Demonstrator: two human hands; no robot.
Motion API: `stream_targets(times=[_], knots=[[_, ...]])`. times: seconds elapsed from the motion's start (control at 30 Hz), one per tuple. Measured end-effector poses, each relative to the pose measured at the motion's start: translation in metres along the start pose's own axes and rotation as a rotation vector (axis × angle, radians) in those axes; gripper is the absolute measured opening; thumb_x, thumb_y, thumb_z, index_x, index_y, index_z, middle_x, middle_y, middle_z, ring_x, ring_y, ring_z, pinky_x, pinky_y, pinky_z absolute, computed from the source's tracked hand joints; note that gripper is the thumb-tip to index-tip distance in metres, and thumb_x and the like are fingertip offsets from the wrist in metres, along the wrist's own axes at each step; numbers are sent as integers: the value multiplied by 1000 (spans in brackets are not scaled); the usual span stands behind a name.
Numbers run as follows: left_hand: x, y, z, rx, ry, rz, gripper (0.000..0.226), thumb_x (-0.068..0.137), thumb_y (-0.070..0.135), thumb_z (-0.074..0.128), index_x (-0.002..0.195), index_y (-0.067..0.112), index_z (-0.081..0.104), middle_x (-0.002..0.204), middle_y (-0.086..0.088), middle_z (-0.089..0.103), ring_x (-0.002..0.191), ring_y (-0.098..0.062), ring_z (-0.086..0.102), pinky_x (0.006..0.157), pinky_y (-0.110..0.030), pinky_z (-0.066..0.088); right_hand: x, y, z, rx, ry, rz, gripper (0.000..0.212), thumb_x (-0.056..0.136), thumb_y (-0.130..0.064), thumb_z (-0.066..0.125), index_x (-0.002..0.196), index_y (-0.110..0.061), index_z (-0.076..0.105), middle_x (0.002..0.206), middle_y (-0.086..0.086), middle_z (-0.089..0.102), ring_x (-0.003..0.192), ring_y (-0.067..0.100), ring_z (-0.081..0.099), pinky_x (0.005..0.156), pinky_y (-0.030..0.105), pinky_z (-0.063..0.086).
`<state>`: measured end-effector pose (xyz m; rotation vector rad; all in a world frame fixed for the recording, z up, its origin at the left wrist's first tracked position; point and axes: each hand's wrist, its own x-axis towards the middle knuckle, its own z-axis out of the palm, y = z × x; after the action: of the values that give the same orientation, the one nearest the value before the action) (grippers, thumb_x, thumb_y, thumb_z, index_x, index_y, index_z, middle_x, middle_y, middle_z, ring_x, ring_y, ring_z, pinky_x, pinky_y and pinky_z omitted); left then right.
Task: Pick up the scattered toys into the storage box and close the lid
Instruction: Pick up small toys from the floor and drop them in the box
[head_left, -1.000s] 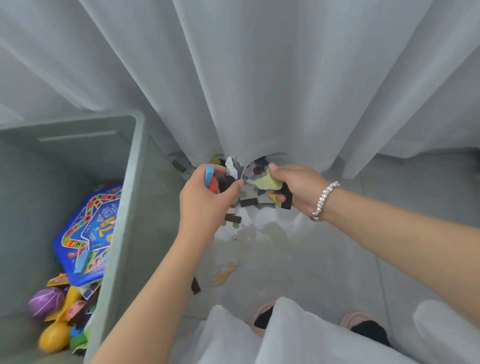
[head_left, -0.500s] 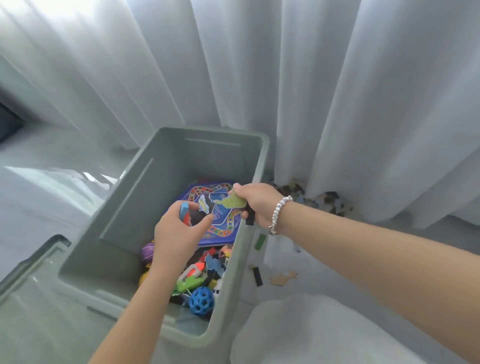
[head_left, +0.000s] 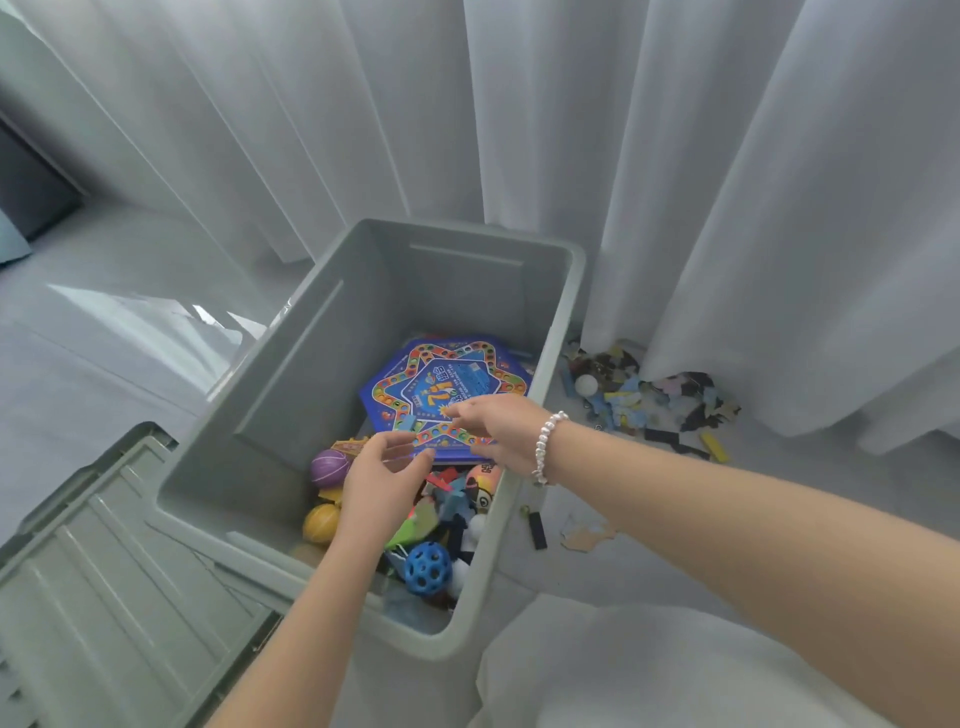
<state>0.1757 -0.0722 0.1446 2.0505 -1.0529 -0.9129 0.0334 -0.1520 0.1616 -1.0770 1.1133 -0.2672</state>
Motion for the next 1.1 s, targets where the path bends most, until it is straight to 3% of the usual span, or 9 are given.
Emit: stream_targets(times=[0.07, 0.2, 0.3, 0.43, 0.57, 0.8, 0.83, 0.93, 1.1], knots=[[-2, 10, 7, -55, 2, 49, 22, 86, 22, 66, 106, 17, 61, 101, 7, 64, 96, -9, 62, 81, -25, 51, -4, 1, -6, 25, 15, -67, 41, 97, -12, 43, 136, 0, 41, 140, 15, 44, 128, 27, 44, 82, 8, 43], [-8, 40, 25, -76, -40, 172, 17, 88, 21, 62, 105, 19, 60, 97, 15, 61, 91, 4, 57, 70, -10, 45, -26, -1, -30, 198, 114, -68, 32, 95, -21, 49, 122, -4, 54, 114, 10, 58, 104, 23, 59, 87, 32, 53], [-12, 67, 48, -65, -95, 246, 13, 90, 21, 60, 103, 20, 60, 96, 15, 62, 88, 5, 58, 69, -3, 45, -44, 6, -60, 118, 191, -87, 28, 94, -25, 51, 115, -7, 59, 108, 8, 62, 98, 21, 61, 86, 32, 53], [-14, 98, 96, 26, -186, 349, 13, 90, 21, 57, 102, 20, 62, 97, 9, 64, 86, 0, 57, 71, -6, 43, -64, 27, -108, 35, 299, -92, 24, 94, -27, 51, 109, -11, 61, 104, 4, 64, 94, 16, 62, 85, 32, 54], [-7, 117, 155, 129, -280, 421, 13, 90, 20, 55, 100, 19, 63, 98, 6, 63, 82, 2, 55, 68, -3, 39, -68, 57, -155, 60, 391, -55, 22, 94, -27, 50, 106, -13, 62, 100, 3, 63, 82, 12, 60, 72, 25, 53], [20, 70, 243, 113, -254, 233, 18, 93, 15, 49, 107, 15, 60, 105, 1, 61, 80, -1, 53, 60, -5, 39, -33, 134, -185, 87, 429, 46, 15, 93, -30, 53, 100, -19, 59, 101, 1, 62, 88, 13, 59, 75, 27, 52], [24, 55, 252, 115, -236, 194, 18, 92, 15, 49, 107, 14, 60, 106, -1, 61, 82, -3, 54, 65, -6, 40, -26, 146, -186, 83, 432, 55, 14, 92, -30, 53, 100, -19, 59, 101, 0, 62, 89, 14, 60, 75, 27, 52], [36, 9, 272, 163, -149, 92, 22, 91, 17, 52, 110, 12, 60, 114, -7, 58, 104, -20, 56, 91, -32, 46, -7, 180, -184, 39, 443, 63, 16, 92, -32, 52, 101, -20, 59, 101, -2, 61, 95, 17, 61, 79, 30, 52], [35, -49, 274, 277, 34, -10, 31, 89, 17, 57, 118, 6, 59, 123, -16, 52, 117, -32, 47, 102, -36, 35, 22, 229, -167, 15, 429, 90, 14, 90, -32, 56, 95, -20, 60, 80, -14, 56, 84, 10, 54, 78, 25, 44]])
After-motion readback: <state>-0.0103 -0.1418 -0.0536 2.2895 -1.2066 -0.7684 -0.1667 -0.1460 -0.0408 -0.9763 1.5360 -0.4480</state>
